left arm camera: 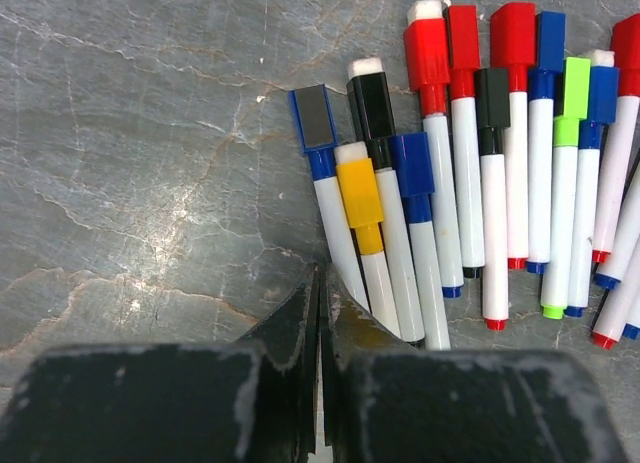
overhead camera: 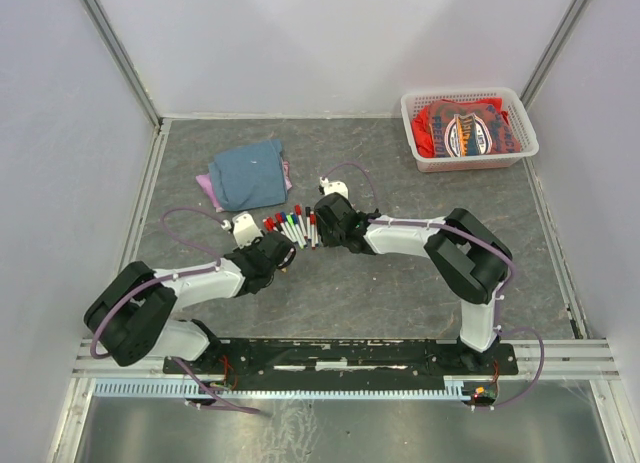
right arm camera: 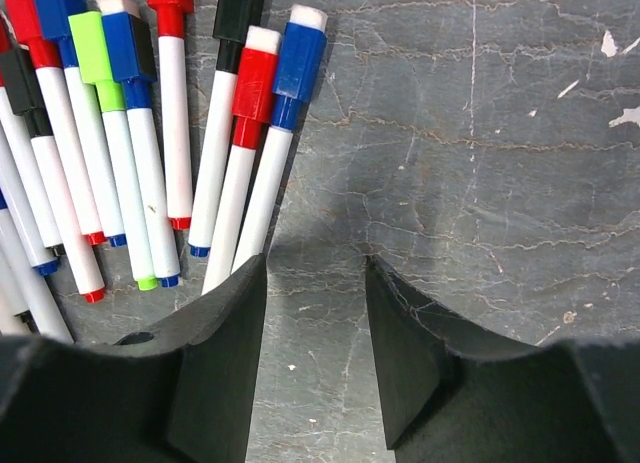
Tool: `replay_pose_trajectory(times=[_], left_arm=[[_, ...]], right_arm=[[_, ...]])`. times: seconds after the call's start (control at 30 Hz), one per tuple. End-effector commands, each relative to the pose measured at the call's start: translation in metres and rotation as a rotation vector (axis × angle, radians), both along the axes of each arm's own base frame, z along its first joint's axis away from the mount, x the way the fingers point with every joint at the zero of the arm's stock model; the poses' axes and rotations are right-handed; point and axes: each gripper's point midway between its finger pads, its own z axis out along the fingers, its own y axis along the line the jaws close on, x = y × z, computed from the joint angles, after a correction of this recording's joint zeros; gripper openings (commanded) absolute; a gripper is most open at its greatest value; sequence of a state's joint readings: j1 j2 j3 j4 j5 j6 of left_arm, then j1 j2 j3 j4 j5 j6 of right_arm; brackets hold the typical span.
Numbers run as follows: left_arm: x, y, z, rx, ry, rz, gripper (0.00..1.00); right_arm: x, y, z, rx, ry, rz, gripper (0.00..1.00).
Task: Open the pen caps
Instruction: Adjust the pen at the center of the board.
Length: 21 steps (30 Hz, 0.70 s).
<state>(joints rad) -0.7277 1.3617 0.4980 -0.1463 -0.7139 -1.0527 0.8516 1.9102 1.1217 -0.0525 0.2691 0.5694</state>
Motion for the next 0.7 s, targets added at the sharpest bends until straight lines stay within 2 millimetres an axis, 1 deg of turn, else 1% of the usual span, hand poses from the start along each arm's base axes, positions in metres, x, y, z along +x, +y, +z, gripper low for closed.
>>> replay_pose_trajectory(times=[0.0, 0.07, 0.2, 0.33, 0.5, 0.67], left_arm=[[0.000, -0.002, 0.005, -0.008, -0.001, -0.025, 0.03], [-0.007, 0.002, 0.004, -0.021, 0.001, -0.022, 0.03], [-0.020, 0.011, 0.009, -0.064, -0.018, -0.010, 0.03], [-0.025, 0.014, 0.018, -0.096, -0.050, -0.016, 0.03], [-0.024, 0.013, 0.027, -0.106, -0.066, -0.035, 0.03], [-0.024, 0.012, 0.030, -0.109, -0.071, -0.047, 0.03]], right_arm=[[-0.026, -0.028, -0.026, -0.114, 0.091, -0.015, 0.52], [-0.023, -0.031, -0.022, -0.123, 0.074, -0.025, 0.52], [-0.017, -0.032, -0.008, -0.115, 0.034, -0.047, 0.52], [-0.011, -0.031, 0.009, -0.093, -0.007, -0.062, 0.52], [-0.004, -0.016, 0.027, -0.044, -0.026, -0.036, 0.52], [0.003, -0.001, 0.034, -0.012, -0.025, -0.020, 0.52]])
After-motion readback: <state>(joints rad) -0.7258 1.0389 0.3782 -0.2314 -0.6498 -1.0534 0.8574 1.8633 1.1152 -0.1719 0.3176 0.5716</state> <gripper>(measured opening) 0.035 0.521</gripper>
